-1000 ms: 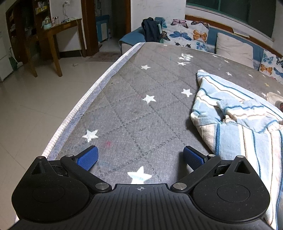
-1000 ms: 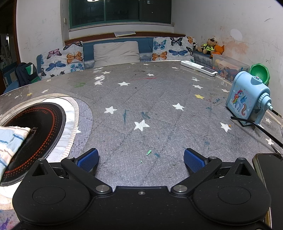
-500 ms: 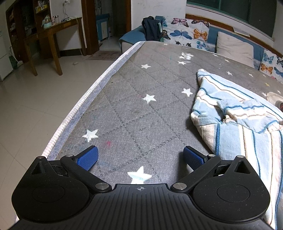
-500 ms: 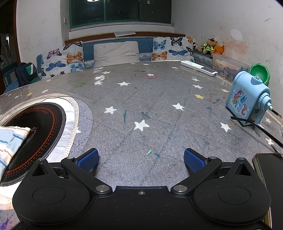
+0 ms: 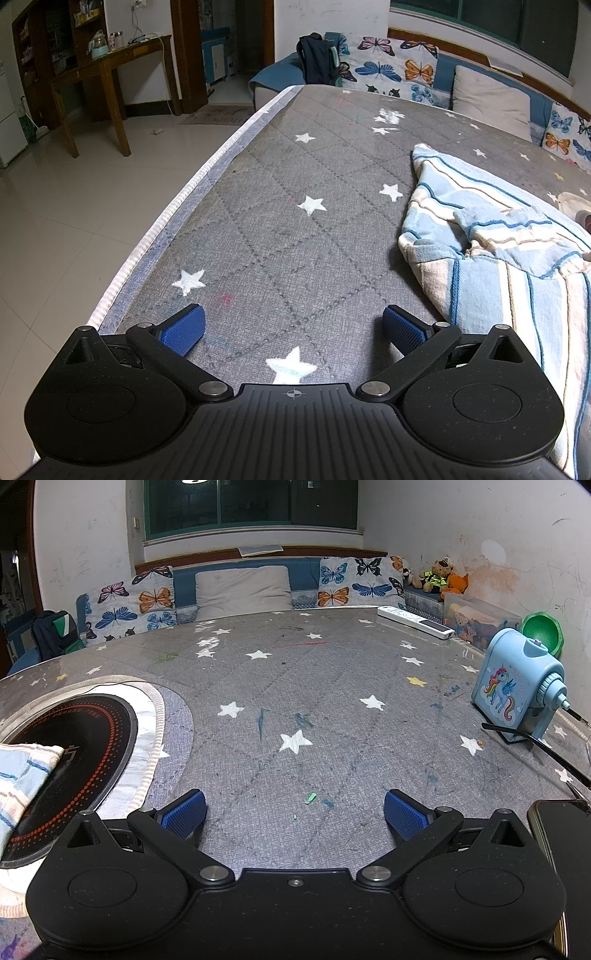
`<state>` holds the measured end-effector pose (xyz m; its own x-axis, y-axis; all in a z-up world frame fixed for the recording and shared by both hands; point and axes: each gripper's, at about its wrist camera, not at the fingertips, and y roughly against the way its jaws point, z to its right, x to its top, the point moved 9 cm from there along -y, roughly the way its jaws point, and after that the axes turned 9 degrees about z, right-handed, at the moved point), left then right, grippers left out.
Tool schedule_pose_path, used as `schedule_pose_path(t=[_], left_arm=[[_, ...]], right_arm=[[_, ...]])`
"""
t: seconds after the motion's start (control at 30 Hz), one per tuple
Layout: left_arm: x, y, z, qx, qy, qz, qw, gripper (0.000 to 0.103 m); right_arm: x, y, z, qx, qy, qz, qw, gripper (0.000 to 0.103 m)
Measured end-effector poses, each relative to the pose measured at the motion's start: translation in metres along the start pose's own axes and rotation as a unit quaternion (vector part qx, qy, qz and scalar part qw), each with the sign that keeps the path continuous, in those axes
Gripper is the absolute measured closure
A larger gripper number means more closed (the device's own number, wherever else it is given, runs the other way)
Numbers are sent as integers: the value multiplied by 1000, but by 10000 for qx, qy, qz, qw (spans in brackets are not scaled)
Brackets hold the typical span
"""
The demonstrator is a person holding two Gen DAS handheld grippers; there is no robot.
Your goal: Fold clothes
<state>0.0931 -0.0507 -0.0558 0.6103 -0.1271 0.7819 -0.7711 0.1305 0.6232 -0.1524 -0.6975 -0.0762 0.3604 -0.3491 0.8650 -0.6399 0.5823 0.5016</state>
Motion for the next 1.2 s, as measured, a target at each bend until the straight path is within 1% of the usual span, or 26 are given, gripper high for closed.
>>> schedule_pose_path(t=[1.2], left_arm=[[-2,-1,-1,0,-3,15,10000,0]], right_arm=[[0,0,0,1,-1,-1,10000,0]])
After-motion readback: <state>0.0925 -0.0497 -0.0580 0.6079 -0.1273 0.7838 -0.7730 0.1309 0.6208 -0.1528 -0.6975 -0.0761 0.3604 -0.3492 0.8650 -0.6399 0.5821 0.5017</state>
